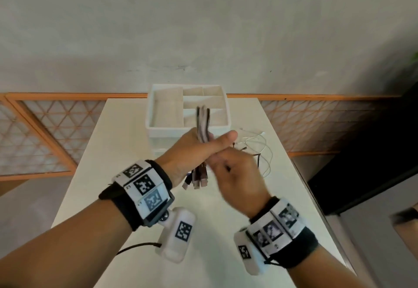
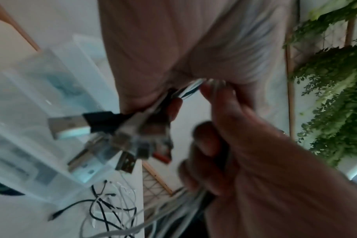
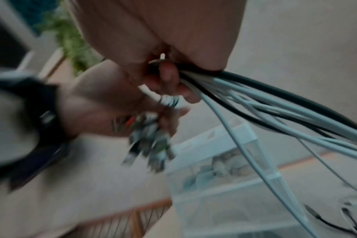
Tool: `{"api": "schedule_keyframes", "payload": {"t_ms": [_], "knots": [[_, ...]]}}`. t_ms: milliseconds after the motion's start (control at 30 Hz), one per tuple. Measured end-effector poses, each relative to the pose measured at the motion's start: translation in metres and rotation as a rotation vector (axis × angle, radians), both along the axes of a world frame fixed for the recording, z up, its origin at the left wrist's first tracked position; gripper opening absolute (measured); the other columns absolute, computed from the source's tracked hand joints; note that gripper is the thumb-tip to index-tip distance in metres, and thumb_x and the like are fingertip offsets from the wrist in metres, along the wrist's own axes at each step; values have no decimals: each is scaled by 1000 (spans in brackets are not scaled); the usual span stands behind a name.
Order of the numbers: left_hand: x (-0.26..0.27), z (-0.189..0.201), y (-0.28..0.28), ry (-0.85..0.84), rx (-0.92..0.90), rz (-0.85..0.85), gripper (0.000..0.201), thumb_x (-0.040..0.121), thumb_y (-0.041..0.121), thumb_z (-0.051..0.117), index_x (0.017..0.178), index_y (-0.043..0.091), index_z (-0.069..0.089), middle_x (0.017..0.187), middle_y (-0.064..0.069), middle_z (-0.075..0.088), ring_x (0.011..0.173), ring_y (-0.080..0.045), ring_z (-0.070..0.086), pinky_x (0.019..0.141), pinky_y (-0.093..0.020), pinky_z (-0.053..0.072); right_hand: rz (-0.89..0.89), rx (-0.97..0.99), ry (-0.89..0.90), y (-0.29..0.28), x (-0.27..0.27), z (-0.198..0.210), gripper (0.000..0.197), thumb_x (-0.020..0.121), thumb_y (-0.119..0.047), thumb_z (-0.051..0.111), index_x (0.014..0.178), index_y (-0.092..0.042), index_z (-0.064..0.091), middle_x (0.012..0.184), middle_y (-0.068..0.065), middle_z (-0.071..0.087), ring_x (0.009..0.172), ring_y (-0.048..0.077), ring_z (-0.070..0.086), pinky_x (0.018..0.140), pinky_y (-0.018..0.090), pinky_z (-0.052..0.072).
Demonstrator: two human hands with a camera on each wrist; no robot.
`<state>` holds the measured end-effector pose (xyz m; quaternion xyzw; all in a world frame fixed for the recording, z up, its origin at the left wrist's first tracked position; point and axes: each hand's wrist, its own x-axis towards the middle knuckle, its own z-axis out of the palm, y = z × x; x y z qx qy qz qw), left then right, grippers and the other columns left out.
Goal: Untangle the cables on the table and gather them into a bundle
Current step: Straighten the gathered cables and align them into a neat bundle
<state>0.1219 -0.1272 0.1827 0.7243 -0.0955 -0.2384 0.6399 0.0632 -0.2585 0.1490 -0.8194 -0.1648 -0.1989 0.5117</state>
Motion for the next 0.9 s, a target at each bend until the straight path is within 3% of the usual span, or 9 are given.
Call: {"api": "schedule_keyframes", "payload": {"t_ms": [33,167,300,400,500,600,733,833,900], "knots": [[-2,0,-1,31,-40,39,52,75,55,78,84,9,55,70,-13,50,71,-17,46,63,-33,45,25,-47,23,6,-3,-4,18,98,-1,56,86,-5,68,73,-8,67,63,5,62,56,27,47],[-8,2,6,120,-100,58,19,89,27,71,82,12,64,65,-9,59,60,-25,58,54,-29,46,85,-105,108,-4,-7,-2,11,93,-8,59,93,-9,70,74,2,65,67,21,60,63,36,49],[-4,-1,18,4,63,-21,17,82,22,74,78,10,62,67,-8,51,60,-22,48,63,-33,40,-167,-102,-34,-19,7,25,34,80,-4,58,109,-14,73,104,-3,70,93,7,66,78,27,54],[-8,3,16,-91,188,-198,28,71,18,75,95,6,68,86,-18,71,77,-25,68,75,-43,54,-1,-336,-73,-12,18,44,67,70,-1,59,133,-25,62,136,-2,58,124,10,57,100,27,48],[-9,4,17,-104,212,-224,34,65,20,75,97,9,70,100,-28,69,91,-37,67,88,-50,53,47,-380,-15,-8,26,47,44,65,-4,54,100,-19,75,95,-3,76,89,16,70,76,38,57],[-11,1,16,-171,240,-128,11,75,17,78,79,14,69,75,-14,69,69,-17,60,68,-33,48,-42,-410,92,-10,30,43,34,69,-23,42,87,-13,69,71,3,70,68,28,63,61,43,52],[-15,-5,10,-353,363,-18,20,81,20,68,62,21,63,61,-1,71,50,-8,58,51,-17,43,-110,-402,108,-4,29,42,32,70,-27,38,77,-6,62,62,8,63,60,33,57,56,46,49],[-11,-3,12,-297,285,35,26,90,24,65,65,18,65,59,-4,71,47,-9,63,56,-24,51,-113,-164,234,-7,28,41,44,76,-25,47,114,-17,67,89,4,73,83,23,67,77,39,55],[-7,3,17,-252,142,54,26,94,27,64,71,14,67,58,-4,68,56,-19,68,61,-33,56,52,126,425,-14,27,34,69,73,-30,59,141,-31,48,115,4,70,107,17,66,98,36,50]]}}
